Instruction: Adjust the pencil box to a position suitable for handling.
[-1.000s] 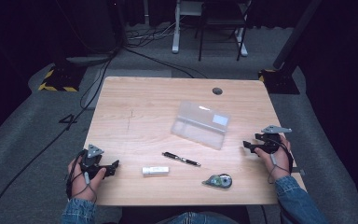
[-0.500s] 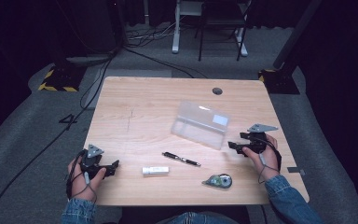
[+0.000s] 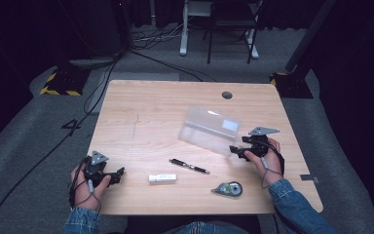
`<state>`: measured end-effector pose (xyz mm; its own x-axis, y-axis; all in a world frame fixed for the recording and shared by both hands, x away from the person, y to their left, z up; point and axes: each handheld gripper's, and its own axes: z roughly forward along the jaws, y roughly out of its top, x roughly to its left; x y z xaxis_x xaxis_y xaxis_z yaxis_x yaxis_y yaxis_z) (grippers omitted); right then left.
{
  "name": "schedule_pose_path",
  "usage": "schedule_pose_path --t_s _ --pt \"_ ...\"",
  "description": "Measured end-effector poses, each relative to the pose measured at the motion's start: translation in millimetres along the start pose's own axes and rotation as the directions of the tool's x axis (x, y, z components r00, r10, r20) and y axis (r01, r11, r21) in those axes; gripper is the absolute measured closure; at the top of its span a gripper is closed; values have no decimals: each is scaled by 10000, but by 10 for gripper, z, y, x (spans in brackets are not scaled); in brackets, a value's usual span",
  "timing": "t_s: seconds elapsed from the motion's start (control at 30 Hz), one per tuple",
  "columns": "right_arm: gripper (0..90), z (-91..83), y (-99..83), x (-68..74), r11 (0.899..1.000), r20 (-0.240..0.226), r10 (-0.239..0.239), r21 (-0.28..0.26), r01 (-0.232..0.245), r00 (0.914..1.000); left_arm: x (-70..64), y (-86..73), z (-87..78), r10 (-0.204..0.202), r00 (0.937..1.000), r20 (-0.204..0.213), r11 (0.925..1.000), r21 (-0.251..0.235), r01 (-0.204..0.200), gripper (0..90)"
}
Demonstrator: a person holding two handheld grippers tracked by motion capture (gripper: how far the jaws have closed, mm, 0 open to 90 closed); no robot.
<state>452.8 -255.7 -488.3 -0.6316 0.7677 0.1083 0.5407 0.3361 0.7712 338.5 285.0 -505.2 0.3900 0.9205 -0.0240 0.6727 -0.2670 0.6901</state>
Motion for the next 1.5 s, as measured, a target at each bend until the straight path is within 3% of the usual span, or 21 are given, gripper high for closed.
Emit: schedule_pose_path --t_s 0.13,0.27,0.57,0.7,1.17,1.5 --pt "221 68 25 4 10000 95 -23 46 22 10000 -1 0 1 -18 10000 0 10000 -11 18 132" --pt "237 116 41 6 9985 332 -448 341 437 9984 0 0 0 -1 10000 -2 10000 0 1 131" --pt "287 151 17 8 9952 262 -714 688 694 9971 -1 0 1 -22 10000 0 10000 -13 22 132" --pt "311 163 -6 8 9911 102 -1062 820 1050 9943 -1 0 1 -23 10000 0 10000 -12 23 132" --pt "311 88 -60 44 9853 -326 -1415 917 1439 9894 -2 6 6 -43 10000 20 10000 15 43 126" --pt "310 33 -105 119 9734 -916 -1989 971 2076 9757 -9 48 49 35 10000 12 10000 37 -35 103"
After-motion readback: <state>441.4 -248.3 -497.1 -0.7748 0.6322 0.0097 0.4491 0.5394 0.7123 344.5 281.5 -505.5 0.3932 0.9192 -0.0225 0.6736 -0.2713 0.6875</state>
